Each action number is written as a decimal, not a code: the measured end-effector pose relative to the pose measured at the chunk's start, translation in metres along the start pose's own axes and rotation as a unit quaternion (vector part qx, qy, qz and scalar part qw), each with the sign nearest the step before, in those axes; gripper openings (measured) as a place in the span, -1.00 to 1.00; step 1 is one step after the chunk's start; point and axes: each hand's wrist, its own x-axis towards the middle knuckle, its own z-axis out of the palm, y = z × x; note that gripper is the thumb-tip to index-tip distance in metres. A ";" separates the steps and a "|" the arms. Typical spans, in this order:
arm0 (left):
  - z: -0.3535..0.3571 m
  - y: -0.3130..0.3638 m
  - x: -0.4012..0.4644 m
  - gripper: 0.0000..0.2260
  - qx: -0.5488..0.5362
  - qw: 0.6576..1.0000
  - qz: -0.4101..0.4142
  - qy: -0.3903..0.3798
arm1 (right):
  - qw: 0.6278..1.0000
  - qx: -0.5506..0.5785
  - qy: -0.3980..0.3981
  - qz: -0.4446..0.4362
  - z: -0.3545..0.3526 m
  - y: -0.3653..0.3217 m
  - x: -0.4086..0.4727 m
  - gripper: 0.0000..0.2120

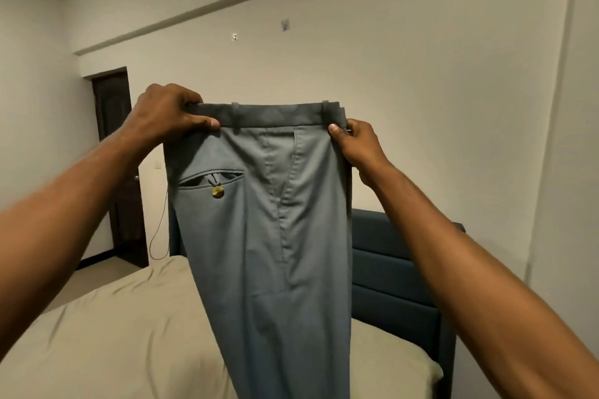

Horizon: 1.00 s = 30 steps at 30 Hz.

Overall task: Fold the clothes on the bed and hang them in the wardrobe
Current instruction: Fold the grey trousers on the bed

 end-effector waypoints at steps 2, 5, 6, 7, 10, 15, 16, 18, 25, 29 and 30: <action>-0.004 -0.002 -0.005 -0.62 -0.014 0.999 -0.003 -0.039 | 0.999 -0.008 -0.019 0.030 0.002 0.003 -0.004 -0.74; -0.010 -0.015 -0.007 -0.57 -0.027 0.990 -0.037 -0.136 | 0.995 0.021 -0.082 0.052 0.007 0.002 -0.013 -0.77; -0.011 -0.022 -0.008 -0.53 -0.004 0.987 -0.047 -0.157 | 0.993 0.037 -0.097 0.051 0.011 0.000 -0.016 -0.77; -0.013 -0.028 -0.010 -0.48 0.022 0.986 -0.052 -0.158 | 0.992 0.049 -0.107 0.049 0.015 -0.002 -0.019 -0.77; -0.007 -0.012 -0.020 -0.29 -0.020 0.998 -0.048 -0.021 | 0.988 0.073 -0.126 0.047 0.037 -0.013 -0.027 -0.77; 0.043 0.067 -0.030 -0.20 -0.110 0.992 0.007 -0.059 | 0.982 0.060 -0.178 0.018 0.085 -0.034 -0.052 -0.80; 0.052 0.068 -0.030 -0.25 -0.123 0.989 -0.010 -0.081 | 0.981 0.055 -0.184 0.019 0.091 -0.035 -0.057 -0.80; 0.063 0.066 -0.032 -0.41 -0.143 0.987 -0.041 -0.069 | 0.978 0.049 -0.202 0.011 0.095 -0.033 -0.064 -0.79; 0.071 0.065 -0.053 -0.42 -0.070 0.995 0.001 -0.074 | 0.962 0.108 -0.251 0.019 0.093 -0.006 -0.099 -0.80; 0.064 0.056 -0.066 -0.40 -0.057 0.998 0.016 -0.025 | 0.933 0.126 -0.330 0.069 0.099 0.026 -0.128 -0.72; 0.060 0.051 -0.067 -0.40 -0.059 0.998 0.014 -0.011 | 0.927 0.114 -0.348 0.082 0.103 0.037 -0.137 -0.73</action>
